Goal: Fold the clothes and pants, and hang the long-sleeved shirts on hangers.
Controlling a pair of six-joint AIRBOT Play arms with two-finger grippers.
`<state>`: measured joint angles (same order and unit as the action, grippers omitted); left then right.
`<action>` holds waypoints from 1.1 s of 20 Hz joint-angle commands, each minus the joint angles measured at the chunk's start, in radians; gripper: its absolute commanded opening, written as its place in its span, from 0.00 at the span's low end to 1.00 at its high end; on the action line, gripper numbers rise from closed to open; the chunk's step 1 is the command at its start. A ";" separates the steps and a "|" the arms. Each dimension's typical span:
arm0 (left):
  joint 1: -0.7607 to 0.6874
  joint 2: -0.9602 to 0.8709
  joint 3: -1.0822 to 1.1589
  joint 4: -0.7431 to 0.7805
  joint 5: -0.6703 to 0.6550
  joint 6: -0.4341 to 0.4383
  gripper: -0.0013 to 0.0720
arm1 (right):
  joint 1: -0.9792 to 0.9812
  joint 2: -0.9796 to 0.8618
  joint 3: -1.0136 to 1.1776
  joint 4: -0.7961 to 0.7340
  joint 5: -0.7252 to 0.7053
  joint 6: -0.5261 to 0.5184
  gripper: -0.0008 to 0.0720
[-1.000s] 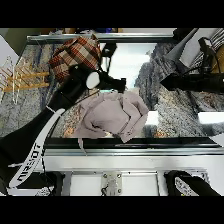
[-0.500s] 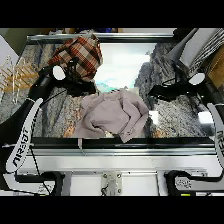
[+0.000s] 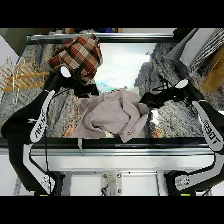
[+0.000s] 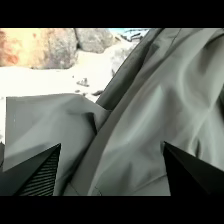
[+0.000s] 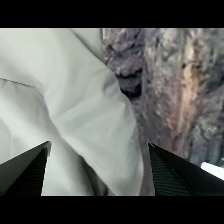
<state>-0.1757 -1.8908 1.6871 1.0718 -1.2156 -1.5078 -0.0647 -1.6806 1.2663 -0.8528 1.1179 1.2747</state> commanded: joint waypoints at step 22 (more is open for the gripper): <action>-0.064 0.849 0.172 -0.096 0.250 0.051 0.04 | 0.025 0.621 0.607 0.009 0.213 -0.008 0.03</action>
<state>-0.2176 -1.3052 1.9560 0.9848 -1.1355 -1.4815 -0.0395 -1.2213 1.7916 -0.8566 1.3582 1.2499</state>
